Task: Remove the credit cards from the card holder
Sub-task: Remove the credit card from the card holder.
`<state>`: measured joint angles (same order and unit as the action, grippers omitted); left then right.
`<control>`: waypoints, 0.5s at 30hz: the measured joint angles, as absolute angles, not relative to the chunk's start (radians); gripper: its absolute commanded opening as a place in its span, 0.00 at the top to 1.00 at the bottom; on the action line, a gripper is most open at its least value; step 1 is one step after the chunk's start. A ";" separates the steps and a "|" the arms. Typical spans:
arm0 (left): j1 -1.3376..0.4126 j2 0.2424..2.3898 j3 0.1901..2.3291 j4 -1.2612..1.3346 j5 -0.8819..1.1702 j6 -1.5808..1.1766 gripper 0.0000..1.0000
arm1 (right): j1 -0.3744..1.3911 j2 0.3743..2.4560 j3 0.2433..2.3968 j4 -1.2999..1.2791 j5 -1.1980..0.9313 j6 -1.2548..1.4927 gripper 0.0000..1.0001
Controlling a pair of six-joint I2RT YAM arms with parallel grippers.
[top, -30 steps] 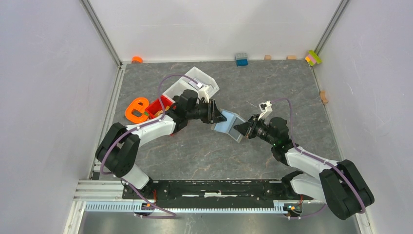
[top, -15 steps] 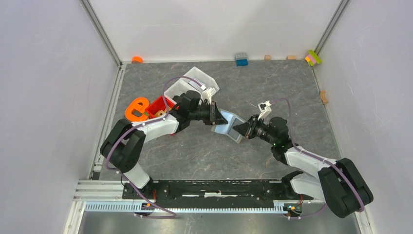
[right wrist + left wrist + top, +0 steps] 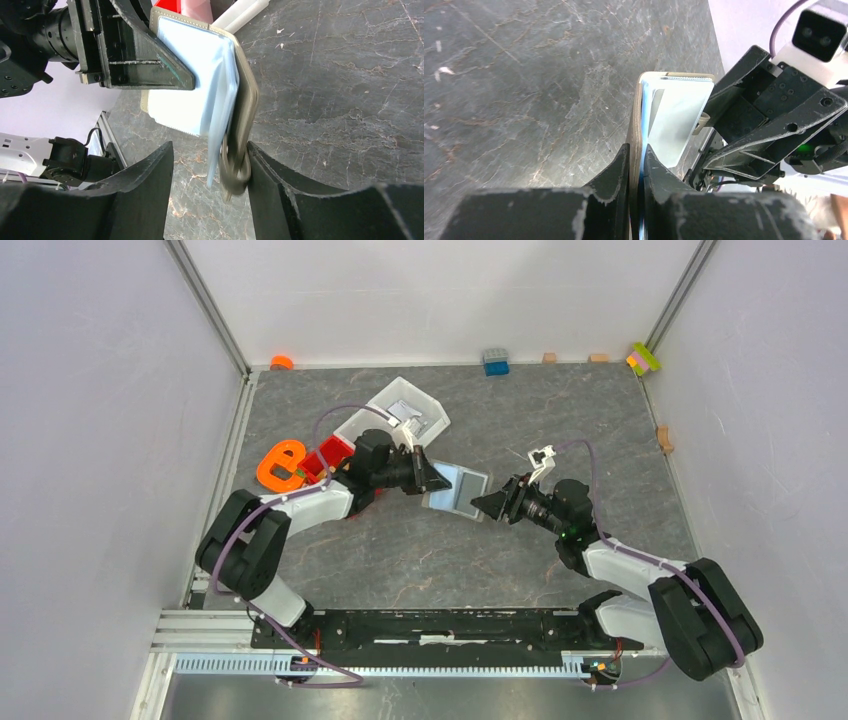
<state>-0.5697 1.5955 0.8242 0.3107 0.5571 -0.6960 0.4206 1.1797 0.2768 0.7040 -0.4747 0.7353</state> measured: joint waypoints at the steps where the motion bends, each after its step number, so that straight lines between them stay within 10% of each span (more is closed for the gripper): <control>1: -0.561 1.590 0.813 0.323 0.557 -0.705 0.98 | 0.421 1.179 0.276 0.706 -0.474 0.735 0.41; 15: -0.531 1.562 0.771 0.409 0.552 -0.767 0.98 | 0.421 1.155 0.276 0.726 -0.469 0.723 0.74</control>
<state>-0.5312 1.5616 0.7712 0.4088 0.5522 -0.7673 0.4206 1.1545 0.2764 0.7261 -0.4694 0.7235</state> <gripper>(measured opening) 0.150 0.272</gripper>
